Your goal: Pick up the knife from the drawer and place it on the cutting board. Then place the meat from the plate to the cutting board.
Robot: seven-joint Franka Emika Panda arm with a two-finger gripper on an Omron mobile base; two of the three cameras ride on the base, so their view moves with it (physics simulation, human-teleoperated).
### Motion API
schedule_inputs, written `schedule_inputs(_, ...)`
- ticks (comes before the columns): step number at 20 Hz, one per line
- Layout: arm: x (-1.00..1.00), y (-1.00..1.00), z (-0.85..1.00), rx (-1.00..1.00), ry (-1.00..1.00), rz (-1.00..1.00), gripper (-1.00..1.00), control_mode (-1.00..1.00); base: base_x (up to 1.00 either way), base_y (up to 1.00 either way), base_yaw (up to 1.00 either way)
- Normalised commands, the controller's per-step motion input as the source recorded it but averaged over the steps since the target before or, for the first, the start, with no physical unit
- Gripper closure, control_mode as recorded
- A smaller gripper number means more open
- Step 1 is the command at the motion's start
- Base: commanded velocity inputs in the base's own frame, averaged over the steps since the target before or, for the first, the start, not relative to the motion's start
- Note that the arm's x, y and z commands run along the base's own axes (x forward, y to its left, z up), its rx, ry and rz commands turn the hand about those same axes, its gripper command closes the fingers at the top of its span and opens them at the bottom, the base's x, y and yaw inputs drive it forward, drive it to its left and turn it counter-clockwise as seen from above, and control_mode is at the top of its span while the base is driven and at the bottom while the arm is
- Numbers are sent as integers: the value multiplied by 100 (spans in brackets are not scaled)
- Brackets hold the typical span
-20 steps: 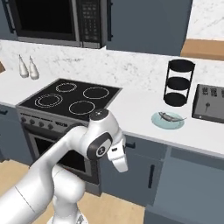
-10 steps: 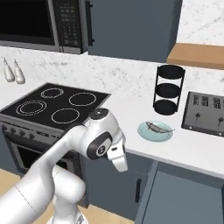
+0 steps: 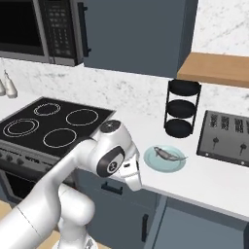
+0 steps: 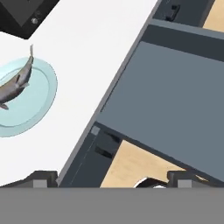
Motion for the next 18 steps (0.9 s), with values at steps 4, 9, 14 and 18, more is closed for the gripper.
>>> schedule_inputs(4, 18, -25, 27, 12, 1, 2, -100, -100, 15, -26, 1)
schedule_inputs(9, 79, -5, 88, 34, 9, 0, -100, -100, 0, 0, 0)
schedule_inputs(14, 71, -28, 19, 29, 22, 0, -100, -100, 0, 0, 0)
schedule_inputs(18, 25, -22, -20, 21, 13, 1, -100, -100, 0, 0, 0)
